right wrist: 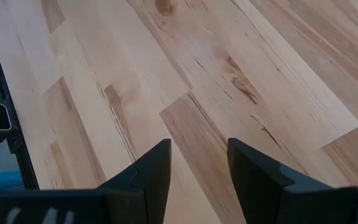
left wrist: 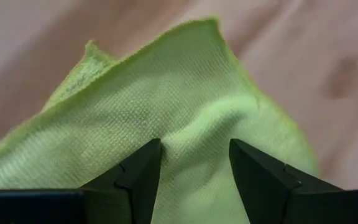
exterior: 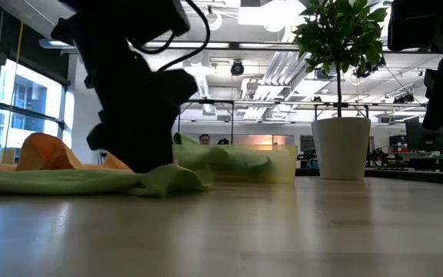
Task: Fold microfiber towels
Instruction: Fold the light green microfiber towel
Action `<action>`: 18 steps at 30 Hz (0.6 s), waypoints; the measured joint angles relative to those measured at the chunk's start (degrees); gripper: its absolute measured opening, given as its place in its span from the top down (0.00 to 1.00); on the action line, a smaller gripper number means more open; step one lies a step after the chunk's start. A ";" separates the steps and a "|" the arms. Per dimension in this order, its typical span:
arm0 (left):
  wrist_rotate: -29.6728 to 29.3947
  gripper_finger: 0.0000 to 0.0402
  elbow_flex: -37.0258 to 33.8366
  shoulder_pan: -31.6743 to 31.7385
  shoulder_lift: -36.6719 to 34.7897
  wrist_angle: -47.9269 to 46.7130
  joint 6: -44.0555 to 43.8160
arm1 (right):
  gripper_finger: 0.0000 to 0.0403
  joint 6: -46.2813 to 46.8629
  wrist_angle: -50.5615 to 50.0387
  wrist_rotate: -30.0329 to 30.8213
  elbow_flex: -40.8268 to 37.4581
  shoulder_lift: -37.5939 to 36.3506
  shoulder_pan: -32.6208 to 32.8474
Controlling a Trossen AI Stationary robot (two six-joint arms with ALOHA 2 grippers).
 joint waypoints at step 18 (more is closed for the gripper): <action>5.41 0.55 15.27 -4.17 13.68 19.38 5.07 | 0.63 0.00 -0.12 0.00 0.00 0.00 0.02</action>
